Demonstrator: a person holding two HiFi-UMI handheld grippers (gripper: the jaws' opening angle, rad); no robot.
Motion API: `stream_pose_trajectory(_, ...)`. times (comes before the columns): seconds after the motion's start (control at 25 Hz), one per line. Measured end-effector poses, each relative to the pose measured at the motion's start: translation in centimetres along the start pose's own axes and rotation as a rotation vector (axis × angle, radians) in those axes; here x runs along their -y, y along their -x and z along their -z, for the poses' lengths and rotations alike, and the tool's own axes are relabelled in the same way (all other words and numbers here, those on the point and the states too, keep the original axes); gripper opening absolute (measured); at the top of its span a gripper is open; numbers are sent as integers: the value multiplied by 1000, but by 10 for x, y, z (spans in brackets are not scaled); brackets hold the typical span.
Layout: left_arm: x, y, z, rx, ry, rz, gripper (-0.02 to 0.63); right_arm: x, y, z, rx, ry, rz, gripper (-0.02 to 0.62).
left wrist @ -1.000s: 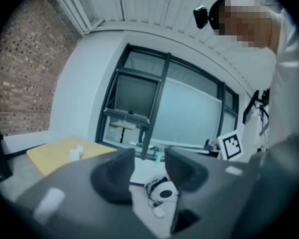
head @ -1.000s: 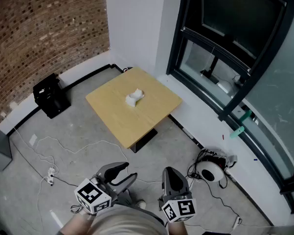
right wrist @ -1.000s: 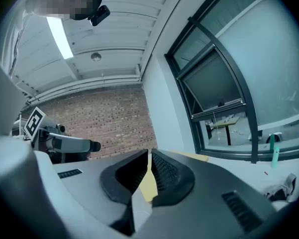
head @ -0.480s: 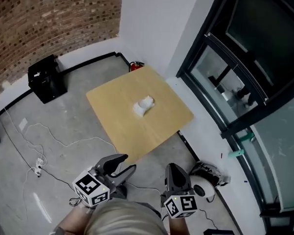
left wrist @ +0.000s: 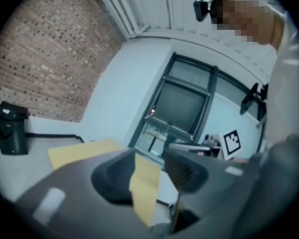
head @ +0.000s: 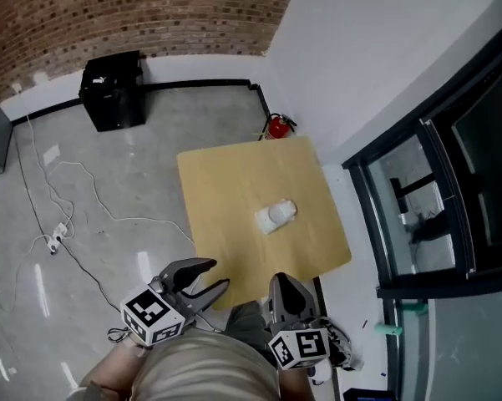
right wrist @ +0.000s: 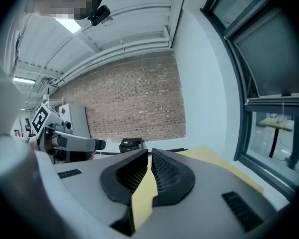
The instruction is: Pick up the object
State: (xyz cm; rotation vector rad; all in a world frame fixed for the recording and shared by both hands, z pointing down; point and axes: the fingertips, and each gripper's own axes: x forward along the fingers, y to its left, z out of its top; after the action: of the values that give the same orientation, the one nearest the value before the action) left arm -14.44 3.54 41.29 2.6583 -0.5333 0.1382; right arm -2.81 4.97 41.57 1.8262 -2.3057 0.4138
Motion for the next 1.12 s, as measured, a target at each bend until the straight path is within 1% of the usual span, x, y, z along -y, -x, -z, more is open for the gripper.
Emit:
stream_pose_trajectory(0.08, -19, -15, -2, 3, 14, -63, 170, 15, -31, 0, -25, -1, -68, 28)
stream_pose_trajectory(0.16, -33, -36, -1, -8, 27, -153, 170, 37, -60, -1, -40, -3, -163, 28)
stream_pose_trajectory(0.24, -41, -61, 2, -39, 31, -244, 170, 66, -83, 0, -49, 29, -261, 28)
stream_pose_trajectory(0.32, -47, -86, 3, -70, 32, -323, 170, 101, -105, 5, -72, 97, -336, 28)
stream_pose_trajectory(0.44, -55, -113, 3, -111, 52, -444, 170, 146, -134, 17, -151, 217, -425, 28)
stream_pose_trajectory(0.48, -55, -120, 4, -127, 65, -481, 170, 156, -139, 21, -177, 279, -454, 28)
stream_pose_trajectory(0.56, -56, -136, 6, -155, 80, -536, 170, 170, -147, 33, -215, 439, -511, 28)
stream_pose_trajectory(0.64, -54, -154, 12, -178, 76, -563, 170, 178, -150, 53, -264, 600, -584, 28)
stream_pose_trajectory(0.76, -52, -175, 23, -217, 60, -583, 170, 184, -148, 91, -373, 839, -689, 28)
stream_pose_trajectory(0.84, -54, -187, 28, -204, 81, -590, 170, 190, -150, 110, -420, 1011, -721, 28)
stream_pose_trajectory(0.88, -56, -192, 31, -184, 104, -591, 170, 194, -153, 116, -437, 1086, -727, 28)
stream_pose_trajectory(0.92, -58, -197, 33, -160, 133, -590, 170, 197, -155, 121, -451, 1138, -733, 28)
stream_pose_trajectory(0.96, -60, -201, 37, -135, 166, -588, 170, 197, -158, 125, -468, 1163, -746, 28)
stream_pose_trajectory(1.04, -67, -203, 45, -77, 243, -584, 170, 193, -165, 137, -530, 1145, -795, 29)
stream_pose_trajectory(1.08, -71, -201, 48, -42, 282, -583, 170, 189, -169, 147, -573, 1128, -823, 44)
stream_pose_trajectory(1.12, -76, -198, 49, -3, 313, -583, 170, 184, -175, 158, -613, 1126, -844, 77)
